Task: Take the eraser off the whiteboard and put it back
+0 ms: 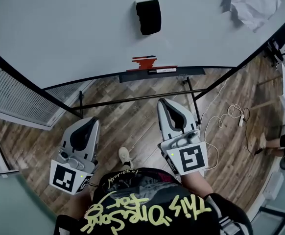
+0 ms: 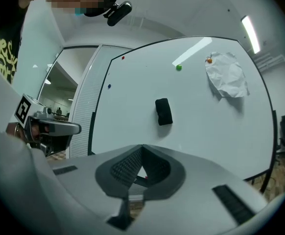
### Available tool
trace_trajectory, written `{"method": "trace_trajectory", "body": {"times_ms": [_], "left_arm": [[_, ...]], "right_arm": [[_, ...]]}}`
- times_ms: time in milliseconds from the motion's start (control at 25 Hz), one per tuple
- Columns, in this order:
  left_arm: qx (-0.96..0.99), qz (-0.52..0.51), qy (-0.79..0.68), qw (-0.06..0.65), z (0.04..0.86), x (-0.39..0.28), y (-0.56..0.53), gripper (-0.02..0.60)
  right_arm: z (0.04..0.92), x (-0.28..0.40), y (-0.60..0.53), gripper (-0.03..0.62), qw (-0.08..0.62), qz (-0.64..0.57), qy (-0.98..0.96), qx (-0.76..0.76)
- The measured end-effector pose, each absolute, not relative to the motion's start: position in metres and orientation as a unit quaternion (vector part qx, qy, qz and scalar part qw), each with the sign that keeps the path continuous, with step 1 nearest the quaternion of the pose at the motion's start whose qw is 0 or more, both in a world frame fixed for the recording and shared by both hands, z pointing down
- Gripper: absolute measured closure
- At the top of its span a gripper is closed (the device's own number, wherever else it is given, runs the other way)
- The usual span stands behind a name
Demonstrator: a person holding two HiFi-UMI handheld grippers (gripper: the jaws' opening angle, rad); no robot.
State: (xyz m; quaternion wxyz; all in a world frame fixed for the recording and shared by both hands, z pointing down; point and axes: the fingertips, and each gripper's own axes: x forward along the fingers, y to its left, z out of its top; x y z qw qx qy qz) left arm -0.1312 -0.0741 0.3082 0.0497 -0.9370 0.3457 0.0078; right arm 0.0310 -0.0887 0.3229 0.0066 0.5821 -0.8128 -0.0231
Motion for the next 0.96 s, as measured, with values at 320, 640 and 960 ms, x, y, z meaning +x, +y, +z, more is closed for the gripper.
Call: {"method": "trace_trajectory", "body": {"times_ms": [320, 640, 960], "left_arm": [[-0.935, 0.009, 0.352, 0.047, 0.31, -0.125, -0.069, 0.574], [-0.935, 0.009, 0.35, 0.049, 0.307, -0.125, -0.071, 0.574], [-0.937, 0.008, 0.346, 0.053, 0.305, -0.127, -0.073, 0.574]], "right_arm": [[0.311, 0.033, -0.09, 0.586, -0.018, -0.034, -0.817, 0.575], [0.307, 0.031, -0.092, 0.586, -0.019, -0.037, -0.817, 0.575], [0.307, 0.028, -0.094, 0.586, -0.018, -0.039, -0.815, 0.578]]}}
